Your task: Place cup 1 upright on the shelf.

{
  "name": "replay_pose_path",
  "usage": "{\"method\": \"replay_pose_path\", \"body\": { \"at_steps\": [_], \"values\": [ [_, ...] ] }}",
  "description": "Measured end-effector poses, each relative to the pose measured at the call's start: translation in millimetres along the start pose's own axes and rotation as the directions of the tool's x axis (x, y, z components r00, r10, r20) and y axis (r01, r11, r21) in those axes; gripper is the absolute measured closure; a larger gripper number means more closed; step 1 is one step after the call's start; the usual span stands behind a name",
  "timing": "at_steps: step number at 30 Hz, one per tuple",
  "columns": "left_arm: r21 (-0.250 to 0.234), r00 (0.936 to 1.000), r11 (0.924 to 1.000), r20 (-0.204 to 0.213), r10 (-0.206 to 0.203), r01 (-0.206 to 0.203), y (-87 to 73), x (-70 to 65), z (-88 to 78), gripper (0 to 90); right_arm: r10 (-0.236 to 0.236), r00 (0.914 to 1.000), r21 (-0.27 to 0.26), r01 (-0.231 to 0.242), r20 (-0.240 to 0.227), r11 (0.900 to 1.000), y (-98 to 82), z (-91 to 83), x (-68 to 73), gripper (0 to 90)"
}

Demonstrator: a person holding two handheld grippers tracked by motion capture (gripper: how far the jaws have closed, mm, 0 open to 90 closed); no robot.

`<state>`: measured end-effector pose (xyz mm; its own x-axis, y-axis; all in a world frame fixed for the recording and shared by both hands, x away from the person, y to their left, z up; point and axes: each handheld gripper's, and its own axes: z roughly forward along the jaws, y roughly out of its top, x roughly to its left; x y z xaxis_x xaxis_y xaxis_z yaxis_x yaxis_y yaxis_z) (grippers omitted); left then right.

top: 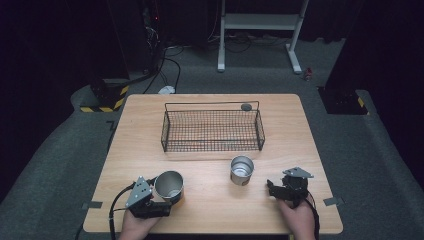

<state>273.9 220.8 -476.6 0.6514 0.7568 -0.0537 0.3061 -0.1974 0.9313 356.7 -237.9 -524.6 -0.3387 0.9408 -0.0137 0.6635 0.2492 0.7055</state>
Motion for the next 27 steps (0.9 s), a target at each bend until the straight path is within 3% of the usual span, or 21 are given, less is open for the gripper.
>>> {"method": "replay_pose_path", "body": {
  "at_steps": [15,27],
  "values": [
    [-0.016,0.9989,0.9996,-0.039,-0.024,0.023,13.2,3.3,8.4,13.3,-0.003,1.0,-0.003,0.003,0.004,1.0,-0.2,-0.1,0.4,13.3],
    [-0.03,0.9971,0.9995,-0.077,0.0,-0.002,35.7,7.4,15.0,13.3,-0.007,1.0,-0.003,0.007,0.002,1.0,-0.3,-0.3,0.4,13.2]
  ]
}}
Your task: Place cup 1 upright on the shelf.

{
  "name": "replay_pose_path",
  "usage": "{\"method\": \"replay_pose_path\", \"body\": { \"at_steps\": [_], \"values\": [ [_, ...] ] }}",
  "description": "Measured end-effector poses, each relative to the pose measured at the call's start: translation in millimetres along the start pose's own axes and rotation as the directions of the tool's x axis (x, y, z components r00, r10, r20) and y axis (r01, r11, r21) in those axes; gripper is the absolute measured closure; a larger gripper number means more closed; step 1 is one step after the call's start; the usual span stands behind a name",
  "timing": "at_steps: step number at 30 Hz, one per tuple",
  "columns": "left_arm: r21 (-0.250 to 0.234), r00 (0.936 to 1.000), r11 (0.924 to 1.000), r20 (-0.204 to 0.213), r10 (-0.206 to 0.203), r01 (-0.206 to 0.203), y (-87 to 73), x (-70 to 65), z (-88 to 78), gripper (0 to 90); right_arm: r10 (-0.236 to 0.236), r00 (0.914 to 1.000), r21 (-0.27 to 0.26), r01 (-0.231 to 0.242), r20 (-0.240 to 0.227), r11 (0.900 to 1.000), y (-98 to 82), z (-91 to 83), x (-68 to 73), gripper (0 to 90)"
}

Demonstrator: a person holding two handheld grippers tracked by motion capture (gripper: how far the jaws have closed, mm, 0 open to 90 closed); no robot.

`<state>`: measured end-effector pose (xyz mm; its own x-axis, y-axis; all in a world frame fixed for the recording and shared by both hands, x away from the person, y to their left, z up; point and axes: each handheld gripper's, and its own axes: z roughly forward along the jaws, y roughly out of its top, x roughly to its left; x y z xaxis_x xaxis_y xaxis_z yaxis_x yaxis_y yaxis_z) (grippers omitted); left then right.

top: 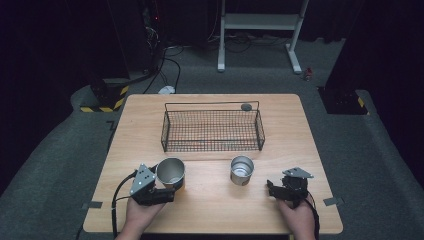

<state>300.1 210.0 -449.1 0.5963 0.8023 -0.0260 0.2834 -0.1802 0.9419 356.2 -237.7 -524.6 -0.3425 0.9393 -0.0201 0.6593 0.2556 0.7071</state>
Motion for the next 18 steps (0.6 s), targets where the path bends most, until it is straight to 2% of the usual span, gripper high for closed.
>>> {"method": "replay_pose_path", "body": {
  "at_steps": [11,14,18],
  "values": [
    [-0.023,0.9995,0.9993,-0.017,-0.029,0.028,21.5,7.9,7.0,13.3,0.001,1.0,-0.002,-0.001,0.0,1.0,-0.1,0.0,0.2,13.2],
    [-0.028,0.9996,0.9995,-0.024,-0.015,0.014,27.1,7.8,7.8,13.4,0.001,1.0,-0.002,-0.001,0.0,1.0,-0.2,0.0,0.2,13.3],
    [-0.036,0.9994,0.9992,-0.029,-0.017,0.016,34.4,10.8,10.2,13.3,0.001,1.0,-0.002,-0.001,0.0,1.0,-0.2,-0.1,0.2,13.3]
  ]
}}
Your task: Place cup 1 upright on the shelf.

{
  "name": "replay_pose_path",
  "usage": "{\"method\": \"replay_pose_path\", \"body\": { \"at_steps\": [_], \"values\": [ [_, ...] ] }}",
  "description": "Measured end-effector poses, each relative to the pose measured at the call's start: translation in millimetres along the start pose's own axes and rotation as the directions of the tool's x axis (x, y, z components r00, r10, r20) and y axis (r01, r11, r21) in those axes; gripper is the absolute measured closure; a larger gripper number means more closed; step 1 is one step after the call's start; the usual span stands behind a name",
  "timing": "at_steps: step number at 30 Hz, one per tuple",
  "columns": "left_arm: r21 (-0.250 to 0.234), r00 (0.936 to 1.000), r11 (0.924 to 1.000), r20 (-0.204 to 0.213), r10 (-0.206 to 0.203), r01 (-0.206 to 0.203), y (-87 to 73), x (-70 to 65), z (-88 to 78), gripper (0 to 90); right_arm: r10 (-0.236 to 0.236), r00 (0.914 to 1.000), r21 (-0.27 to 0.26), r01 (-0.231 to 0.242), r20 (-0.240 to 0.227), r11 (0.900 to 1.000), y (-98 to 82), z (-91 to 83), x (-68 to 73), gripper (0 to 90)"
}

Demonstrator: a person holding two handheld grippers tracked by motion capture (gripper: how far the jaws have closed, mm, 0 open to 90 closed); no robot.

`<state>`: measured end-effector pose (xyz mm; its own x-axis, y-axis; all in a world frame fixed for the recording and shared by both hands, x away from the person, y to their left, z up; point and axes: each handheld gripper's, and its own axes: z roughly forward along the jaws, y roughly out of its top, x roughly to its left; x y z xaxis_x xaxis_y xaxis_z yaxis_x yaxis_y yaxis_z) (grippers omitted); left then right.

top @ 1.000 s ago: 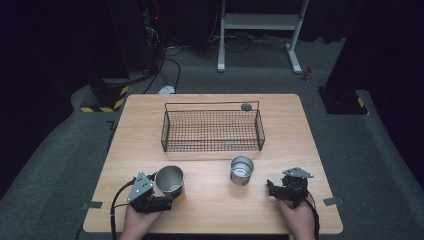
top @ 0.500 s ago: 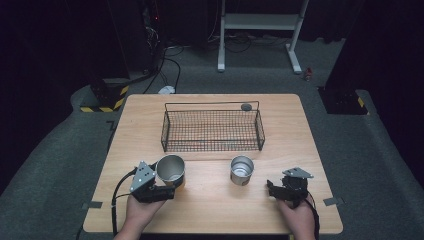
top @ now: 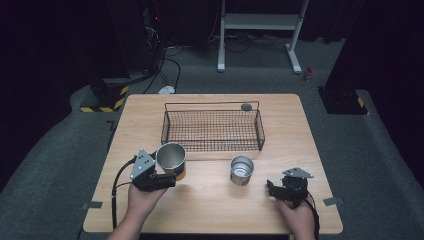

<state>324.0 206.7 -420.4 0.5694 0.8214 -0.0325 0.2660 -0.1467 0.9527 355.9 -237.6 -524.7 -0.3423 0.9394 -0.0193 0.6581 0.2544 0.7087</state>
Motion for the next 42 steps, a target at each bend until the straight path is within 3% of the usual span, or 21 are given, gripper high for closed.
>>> {"method": "replay_pose_path", "body": {
  "at_steps": [13,25,42],
  "values": [
    [-0.009,0.9996,0.9996,-0.013,-0.026,0.026,18.1,17.3,17.1,13.3,0.0,1.0,0.0,0.0,-0.001,1.0,0.0,0.0,-0.1,13.3],
    [-0.001,0.9994,0.9997,-0.026,-0.024,0.024,34.7,30.1,44.8,13.3,0.005,1.0,0.002,-0.005,-0.003,1.0,-0.2,-0.4,0.4,13.3],
    [0.011,0.998,0.9987,-0.039,-0.05,0.05,44.1,53.3,71.2,13.3,0.001,1.0,0.001,-0.001,-0.004,1.0,-0.3,-0.4,0.3,13.3]
  ]
}}
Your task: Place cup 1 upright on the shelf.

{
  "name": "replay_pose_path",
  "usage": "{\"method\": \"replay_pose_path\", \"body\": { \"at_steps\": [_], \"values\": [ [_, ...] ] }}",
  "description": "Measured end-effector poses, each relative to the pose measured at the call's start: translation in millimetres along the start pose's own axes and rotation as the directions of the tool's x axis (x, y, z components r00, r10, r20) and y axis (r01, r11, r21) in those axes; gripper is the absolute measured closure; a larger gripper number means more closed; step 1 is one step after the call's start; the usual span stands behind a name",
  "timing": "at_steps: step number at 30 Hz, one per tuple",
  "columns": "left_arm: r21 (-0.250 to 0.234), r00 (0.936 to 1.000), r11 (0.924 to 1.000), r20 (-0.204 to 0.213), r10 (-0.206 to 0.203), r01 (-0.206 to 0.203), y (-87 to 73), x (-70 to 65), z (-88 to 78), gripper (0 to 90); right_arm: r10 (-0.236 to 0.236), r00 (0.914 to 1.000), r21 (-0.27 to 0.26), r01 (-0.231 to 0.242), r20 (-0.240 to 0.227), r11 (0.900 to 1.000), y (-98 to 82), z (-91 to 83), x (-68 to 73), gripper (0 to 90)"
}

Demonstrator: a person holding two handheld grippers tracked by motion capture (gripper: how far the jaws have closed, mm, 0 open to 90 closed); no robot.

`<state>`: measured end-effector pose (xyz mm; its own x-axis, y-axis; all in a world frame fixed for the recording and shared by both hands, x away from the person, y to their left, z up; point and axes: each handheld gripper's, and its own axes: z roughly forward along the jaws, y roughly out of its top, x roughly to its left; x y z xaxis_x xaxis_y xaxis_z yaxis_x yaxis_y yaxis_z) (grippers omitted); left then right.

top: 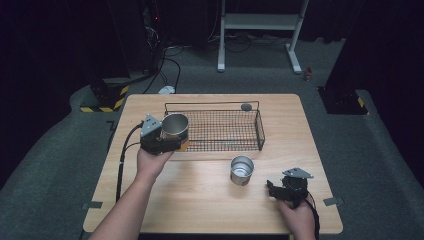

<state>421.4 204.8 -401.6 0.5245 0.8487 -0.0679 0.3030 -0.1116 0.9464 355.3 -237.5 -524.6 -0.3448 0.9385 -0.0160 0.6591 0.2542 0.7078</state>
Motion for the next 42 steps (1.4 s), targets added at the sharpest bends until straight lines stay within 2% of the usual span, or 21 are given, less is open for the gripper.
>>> {"method": "replay_pose_path", "body": {
  "at_steps": [4,9,11,13,18,23,28,31,42],
  "values": [
    [-0.007,0.9999,0.9999,-0.001,-0.015,0.015,4.6,4.1,4.8,13.3,0.002,1.0,0.0,-0.002,0.0,1.0,0.0,0.0,0.1,13.3],
    [0.004,0.9999,0.9999,-0.011,-0.011,0.011,9.6,7.4,11.7,13.3,0.0,1.0,0.0,0.0,0.0,1.0,0.0,-0.1,0.1,13.3],
    [-0.011,0.9997,0.9998,-0.019,-0.015,0.014,11.1,8.8,14.2,13.3,0.002,1.0,0.001,-0.002,-0.001,1.0,0.0,-0.1,0.2,13.4],
    [-0.009,0.9993,0.9994,-0.014,-0.034,0.034,12.3,11.4,17.6,13.3,0.002,1.0,0.001,-0.002,-0.001,1.0,0.0,-0.2,0.3,13.4],
    [0.013,0.9996,0.9998,-0.024,-0.014,0.014,16.2,12.9,27.2,13.3,0.004,1.0,0.002,-0.004,-0.003,1.0,-0.1,-0.4,0.4,13.5],
    [0.013,0.9994,0.9997,-0.029,-0.02,0.02,20.4,14.7,33.6,13.3,0.003,1.0,0.002,-0.003,-0.004,1.0,-0.1,-0.4,0.5,13.4],
    [0.015,0.9992,0.9999,-0.041,0.001,0.0,24.7,15.7,41.6,13.3,0.001,1.0,0.001,-0.001,-0.006,1.0,-0.3,-0.4,0.3,13.7],
    [0.031,0.9987,0.9995,-0.05,-0.003,0.005,25.9,19.2,48.1,13.3,0.0,1.0,0.001,0.0,-0.006,1.0,-0.3,-0.4,0.2,13.7],
    [0.03,0.9973,0.9988,-0.064,-0.035,0.037,24.2,22.5,65.7,13.3,0.001,1.0,0.003,-0.001,-0.008,1.0,-0.4,-0.7,0.4,13.8]
  ]
}}
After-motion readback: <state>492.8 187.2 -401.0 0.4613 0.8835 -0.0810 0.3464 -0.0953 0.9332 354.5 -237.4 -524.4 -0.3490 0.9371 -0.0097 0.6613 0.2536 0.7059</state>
